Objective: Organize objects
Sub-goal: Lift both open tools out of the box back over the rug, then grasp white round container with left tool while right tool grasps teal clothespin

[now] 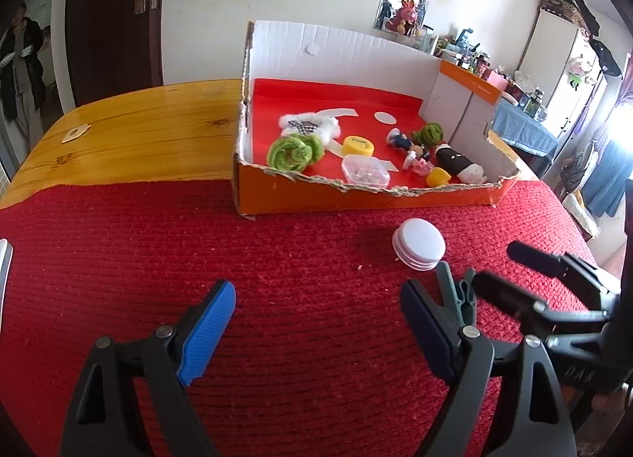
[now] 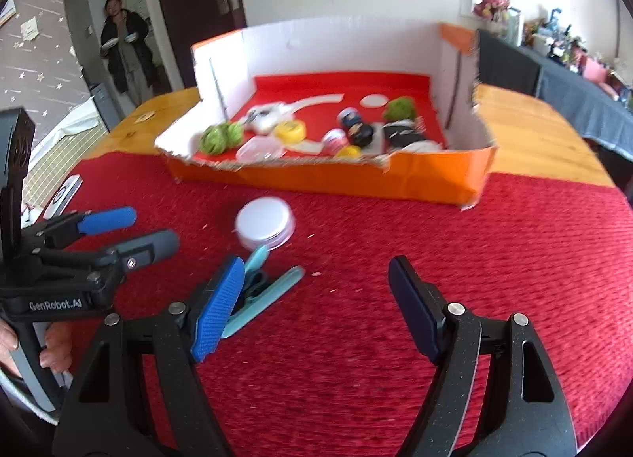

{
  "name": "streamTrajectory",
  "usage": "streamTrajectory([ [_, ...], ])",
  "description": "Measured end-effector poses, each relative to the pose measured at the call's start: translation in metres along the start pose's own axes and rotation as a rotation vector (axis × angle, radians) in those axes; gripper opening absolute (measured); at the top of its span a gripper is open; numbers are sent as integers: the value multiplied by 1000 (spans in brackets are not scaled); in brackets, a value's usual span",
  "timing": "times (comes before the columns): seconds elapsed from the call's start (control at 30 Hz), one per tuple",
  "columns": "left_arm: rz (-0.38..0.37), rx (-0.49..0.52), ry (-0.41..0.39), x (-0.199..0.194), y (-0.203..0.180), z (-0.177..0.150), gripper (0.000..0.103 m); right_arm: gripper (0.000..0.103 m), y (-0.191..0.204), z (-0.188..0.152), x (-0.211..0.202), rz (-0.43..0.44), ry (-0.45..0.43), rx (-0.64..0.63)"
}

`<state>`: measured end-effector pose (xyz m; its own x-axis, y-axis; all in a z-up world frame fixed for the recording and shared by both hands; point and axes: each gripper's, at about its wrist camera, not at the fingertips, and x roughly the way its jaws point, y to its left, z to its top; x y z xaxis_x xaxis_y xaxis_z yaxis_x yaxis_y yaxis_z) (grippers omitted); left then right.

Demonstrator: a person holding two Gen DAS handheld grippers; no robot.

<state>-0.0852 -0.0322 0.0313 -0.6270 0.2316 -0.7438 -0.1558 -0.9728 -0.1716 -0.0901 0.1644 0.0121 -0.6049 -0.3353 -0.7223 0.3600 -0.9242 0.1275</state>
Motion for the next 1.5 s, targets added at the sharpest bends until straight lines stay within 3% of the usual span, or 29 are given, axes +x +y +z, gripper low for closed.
streamTrajectory([
  [0.1,6,0,0,1,2,1,88,75,9,-2,8,26,31,-15],
  [0.27,6,3,9,3,1,2,88,76,20,-4,17,-1,68,-75],
  [0.4,2,14,10,4,-2,3,88,76,9,-4,13,5,86,-43],
  [0.63,-5,40,19,7,-9,4,90,76,-29,-8,1,-81,65,9],
  [0.93,-33,156,52,20,-34,10,90,76,-32,-8,2,32,92,-100],
  [1.17,-52,203,79,30,-44,16,89,76,-21,-2,12,-13,107,-210],
  [1.33,-60,239,84,32,-52,19,89,76,-44,4,12,-56,85,-166],
  [1.4,-77,254,93,35,-55,20,86,76,-50,5,13,-15,86,-158],
  [1.5,-83,279,111,42,-60,23,74,76,-48,4,13,7,88,-208],
])
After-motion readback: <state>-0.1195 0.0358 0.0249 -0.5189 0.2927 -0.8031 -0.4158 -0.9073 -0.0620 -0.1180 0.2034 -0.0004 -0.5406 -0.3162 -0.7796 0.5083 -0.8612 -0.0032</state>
